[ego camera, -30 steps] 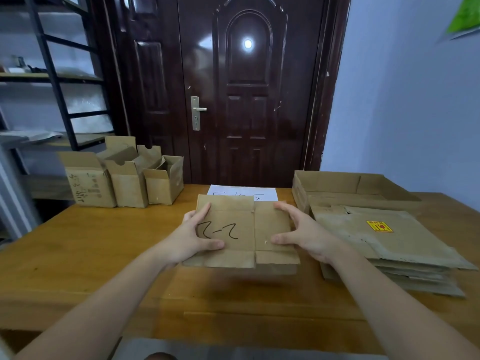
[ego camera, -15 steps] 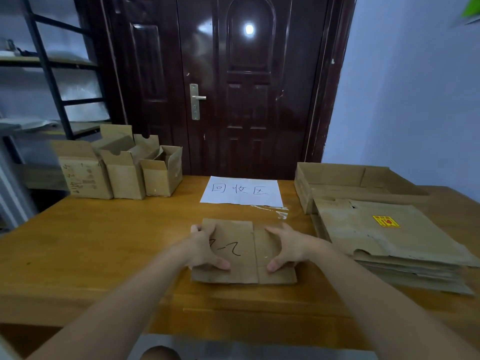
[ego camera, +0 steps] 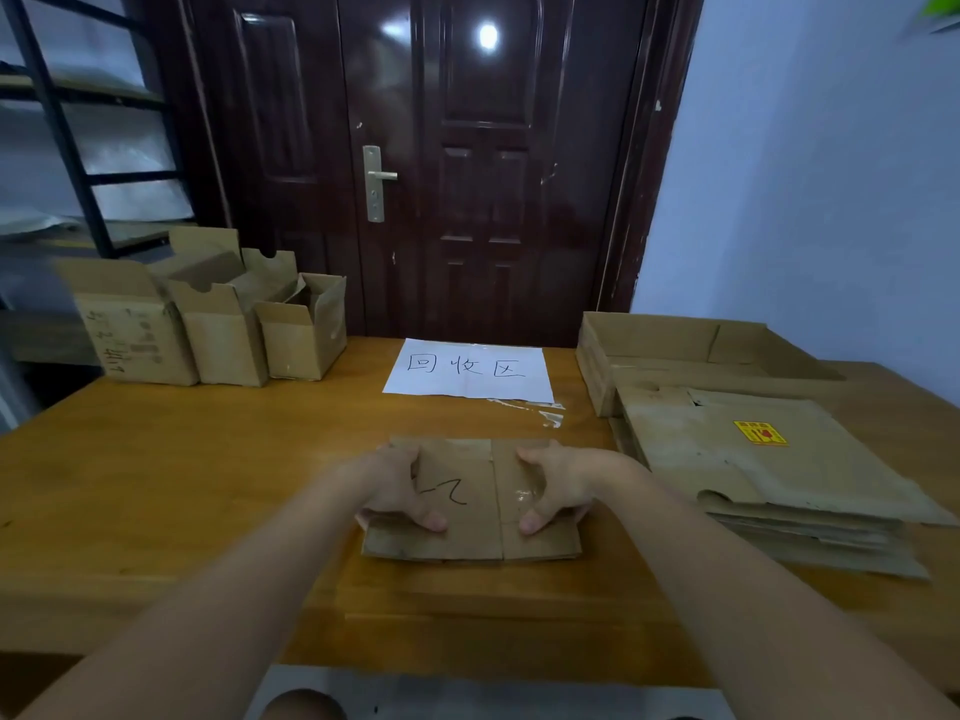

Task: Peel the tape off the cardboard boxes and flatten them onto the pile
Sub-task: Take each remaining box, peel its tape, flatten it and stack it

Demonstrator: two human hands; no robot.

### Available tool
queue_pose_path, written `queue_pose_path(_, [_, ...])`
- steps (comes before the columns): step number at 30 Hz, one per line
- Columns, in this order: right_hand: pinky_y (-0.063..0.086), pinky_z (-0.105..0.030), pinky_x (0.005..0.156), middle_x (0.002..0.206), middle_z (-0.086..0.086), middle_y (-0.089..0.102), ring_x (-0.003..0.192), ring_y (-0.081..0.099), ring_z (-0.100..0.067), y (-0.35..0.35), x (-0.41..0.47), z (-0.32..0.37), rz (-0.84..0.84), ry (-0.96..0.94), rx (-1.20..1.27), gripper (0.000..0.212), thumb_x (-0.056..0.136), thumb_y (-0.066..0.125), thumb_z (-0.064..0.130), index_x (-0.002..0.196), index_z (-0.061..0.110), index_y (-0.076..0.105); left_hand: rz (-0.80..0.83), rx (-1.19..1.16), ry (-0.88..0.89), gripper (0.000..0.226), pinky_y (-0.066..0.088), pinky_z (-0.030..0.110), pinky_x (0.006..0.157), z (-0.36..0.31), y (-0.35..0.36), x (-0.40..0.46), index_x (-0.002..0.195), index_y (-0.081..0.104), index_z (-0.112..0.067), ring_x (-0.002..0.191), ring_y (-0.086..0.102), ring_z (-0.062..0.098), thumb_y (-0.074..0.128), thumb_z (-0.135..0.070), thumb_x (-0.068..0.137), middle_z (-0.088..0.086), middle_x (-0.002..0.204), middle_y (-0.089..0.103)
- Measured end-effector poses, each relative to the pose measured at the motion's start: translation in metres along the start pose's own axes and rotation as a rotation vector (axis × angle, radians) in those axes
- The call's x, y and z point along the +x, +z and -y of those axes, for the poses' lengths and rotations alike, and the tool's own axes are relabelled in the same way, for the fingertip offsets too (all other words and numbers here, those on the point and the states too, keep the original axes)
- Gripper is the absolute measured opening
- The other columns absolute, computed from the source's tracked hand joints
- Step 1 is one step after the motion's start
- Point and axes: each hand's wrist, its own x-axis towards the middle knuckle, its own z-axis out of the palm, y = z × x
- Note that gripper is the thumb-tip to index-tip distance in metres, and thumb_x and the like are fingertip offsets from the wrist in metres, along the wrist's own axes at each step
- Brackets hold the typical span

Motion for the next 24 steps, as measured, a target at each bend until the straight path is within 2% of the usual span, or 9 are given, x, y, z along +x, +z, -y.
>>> queue_pose_path(7, [0.057, -0.027, 0.071, 0.169, -0.001, -0.005, 0.146, 0.025, -0.039, 0.0027, 0.0006, -0.0028, -0.009, -0.019, 0.024, 0.125, 0.07, 0.092, 0.035, 0.162, 0.04, 0.007, 0.027, -0.055, -0.005, 0.103, 0.055, 0.028, 0.054, -0.0023, -0.0001, -0.0069, 0.149, 0.037, -0.027, 0.108, 0.05, 0.023, 0.092, -0.054, 0.065, -0.004, 0.126, 0.039])
queue_pose_path(13, [0.054, -0.023, 0.066, 0.169, 0.0, -0.011, 0.15, 0.02, -0.039, 0.0057, 0.0035, -0.0064, -0.031, -0.023, 0.029, 0.124, 0.071, 0.091, 0.036, 0.161, 0.041, 0.006, 0.026, -0.058, -0.018, 0.104, 0.061, 0.034, 0.067, -0.0028, -0.0006, -0.0036, 0.15, 0.037, -0.028, 0.113, 0.05, 0.026, 0.093, -0.052, 0.066, -0.002, 0.132, 0.038])
queue_pose_path(16, [0.054, -0.024, 0.067, 0.169, 0.0, -0.011, 0.15, 0.019, -0.04, 0.0062, 0.0045, -0.0063, -0.035, -0.021, 0.015, 0.123, 0.072, 0.09, 0.036, 0.161, 0.041, 0.006, 0.033, -0.052, -0.027, 0.107, 0.064, 0.044, 0.08, -0.003, -0.0011, -0.0017, 0.15, 0.037, -0.027, 0.125, 0.051, 0.032, 0.094, -0.052, 0.063, 0.002, 0.143, 0.039])
queue_pose_path(18, [0.054, -0.024, 0.066, 0.169, 0.0, -0.011, 0.15, 0.019, -0.041, 0.0066, 0.0049, -0.006, -0.043, -0.018, 0.011, 0.123, 0.072, 0.09, 0.036, 0.162, 0.04, 0.006, 0.035, -0.051, -0.036, 0.106, 0.063, 0.046, 0.084, -0.0033, -0.001, -0.0014, 0.15, 0.036, -0.027, 0.125, 0.051, 0.032, 0.093, -0.051, 0.064, 0.003, 0.144, 0.039])
queue_pose_path(24, [0.051, -0.023, 0.062, 0.169, 0.002, -0.012, 0.151, 0.014, -0.041, 0.0104, 0.0016, -0.0078, -0.084, -0.03, 0.066, 0.12, 0.073, 0.09, 0.032, 0.162, 0.039, 0.009, 0.014, -0.05, -0.037, 0.117, 0.062, 0.04, 0.079, -0.0031, 0.0009, -0.0006, 0.158, 0.025, -0.028, 0.127, 0.05, 0.032, 0.093, -0.052, 0.066, 0.004, 0.15, 0.036])
